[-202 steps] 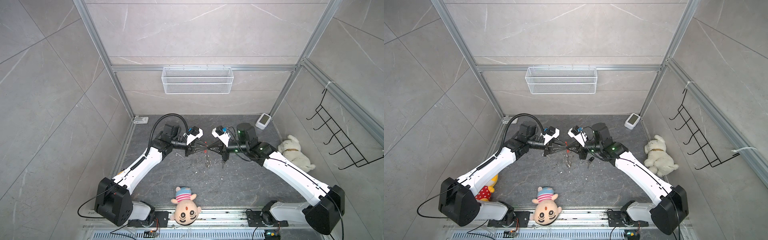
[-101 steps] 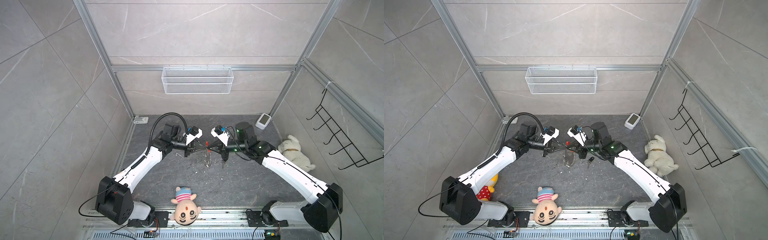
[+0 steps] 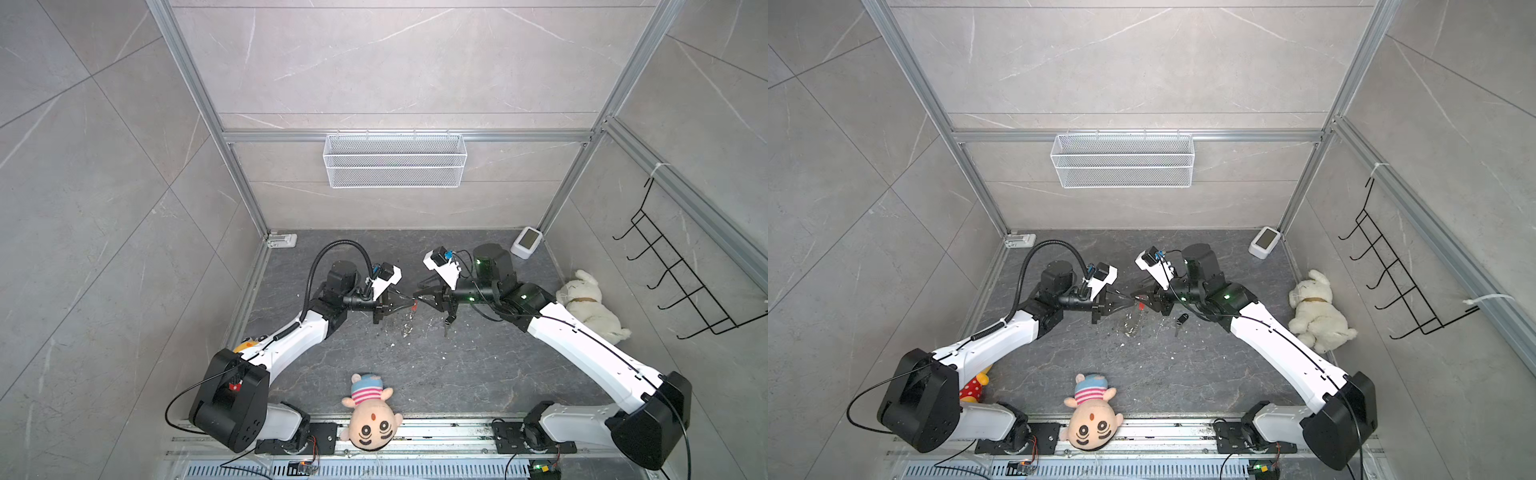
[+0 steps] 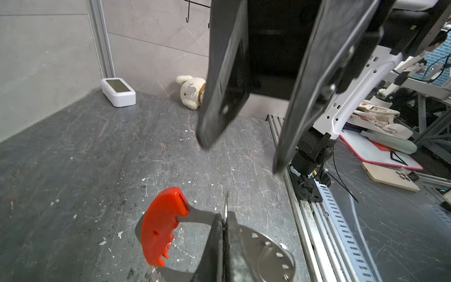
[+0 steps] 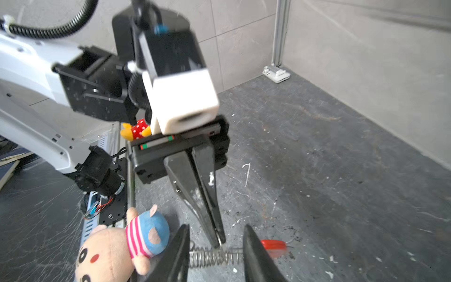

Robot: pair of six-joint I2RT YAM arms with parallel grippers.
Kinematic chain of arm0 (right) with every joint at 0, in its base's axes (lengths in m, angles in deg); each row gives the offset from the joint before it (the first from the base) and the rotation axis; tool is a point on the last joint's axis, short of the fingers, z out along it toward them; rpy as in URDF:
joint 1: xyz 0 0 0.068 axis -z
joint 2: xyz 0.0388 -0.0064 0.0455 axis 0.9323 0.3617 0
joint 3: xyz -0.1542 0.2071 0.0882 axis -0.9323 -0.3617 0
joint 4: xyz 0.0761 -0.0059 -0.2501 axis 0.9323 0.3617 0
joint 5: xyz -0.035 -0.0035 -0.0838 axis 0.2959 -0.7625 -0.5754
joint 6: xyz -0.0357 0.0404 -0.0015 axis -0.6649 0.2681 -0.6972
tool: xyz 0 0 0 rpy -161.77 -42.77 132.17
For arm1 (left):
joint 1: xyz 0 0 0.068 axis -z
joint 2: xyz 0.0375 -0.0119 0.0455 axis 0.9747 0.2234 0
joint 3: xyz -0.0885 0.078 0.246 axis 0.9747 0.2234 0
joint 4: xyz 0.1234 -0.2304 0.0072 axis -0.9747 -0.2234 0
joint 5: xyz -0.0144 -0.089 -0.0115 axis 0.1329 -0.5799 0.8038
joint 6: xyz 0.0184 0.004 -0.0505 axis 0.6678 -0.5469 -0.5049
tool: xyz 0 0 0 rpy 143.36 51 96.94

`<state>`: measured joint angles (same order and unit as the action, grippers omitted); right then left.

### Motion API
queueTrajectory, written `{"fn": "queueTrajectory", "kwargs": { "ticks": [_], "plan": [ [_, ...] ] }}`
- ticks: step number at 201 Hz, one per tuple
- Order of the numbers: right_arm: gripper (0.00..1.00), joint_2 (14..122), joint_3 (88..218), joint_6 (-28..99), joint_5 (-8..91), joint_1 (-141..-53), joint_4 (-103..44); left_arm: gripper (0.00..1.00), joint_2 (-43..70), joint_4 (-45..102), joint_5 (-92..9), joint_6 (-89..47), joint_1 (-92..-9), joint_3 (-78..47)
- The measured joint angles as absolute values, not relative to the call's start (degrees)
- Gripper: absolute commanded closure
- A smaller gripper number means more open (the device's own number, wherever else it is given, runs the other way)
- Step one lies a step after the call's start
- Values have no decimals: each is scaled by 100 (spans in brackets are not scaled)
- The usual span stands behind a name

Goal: Put the keys on the keyring
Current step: 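Open the right gripper and draw it back from the split ring, then lower the right gripper onto the black-tag key on the table and grasp it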

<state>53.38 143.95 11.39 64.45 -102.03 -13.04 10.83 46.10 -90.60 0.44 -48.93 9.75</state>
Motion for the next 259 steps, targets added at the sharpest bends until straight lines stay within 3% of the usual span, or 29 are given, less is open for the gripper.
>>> {"fn": "queueTrajectory", "kwargs": {
  "ticks": [11, 40, 88, 159, 259],
  "plan": [
    [48, 5129, 14273, 1284, 6093, -10128, -1499, 100, 1085, 5058, -8979, -259, -4886, 1139],
    [49, 4635, 13774, 2105, 4911, -9628, -1676, 100, 1077, 5832, -8719, -723, -4864, 1307],
    [54, 5212, 12854, 3183, 3825, -9154, -1352, 100, 819, 5587, -8037, -981, -4803, 1311],
    [60, 6462, 12334, 3751, 3857, -9160, -983, 100, 250, 5259, -7578, -1193, -4799, 1458],
    [57, 7714, 13324, 2897, 4218, -9331, -919, 100, 517, 4208, -7344, -1687, -4784, 1130]
  ]
}}
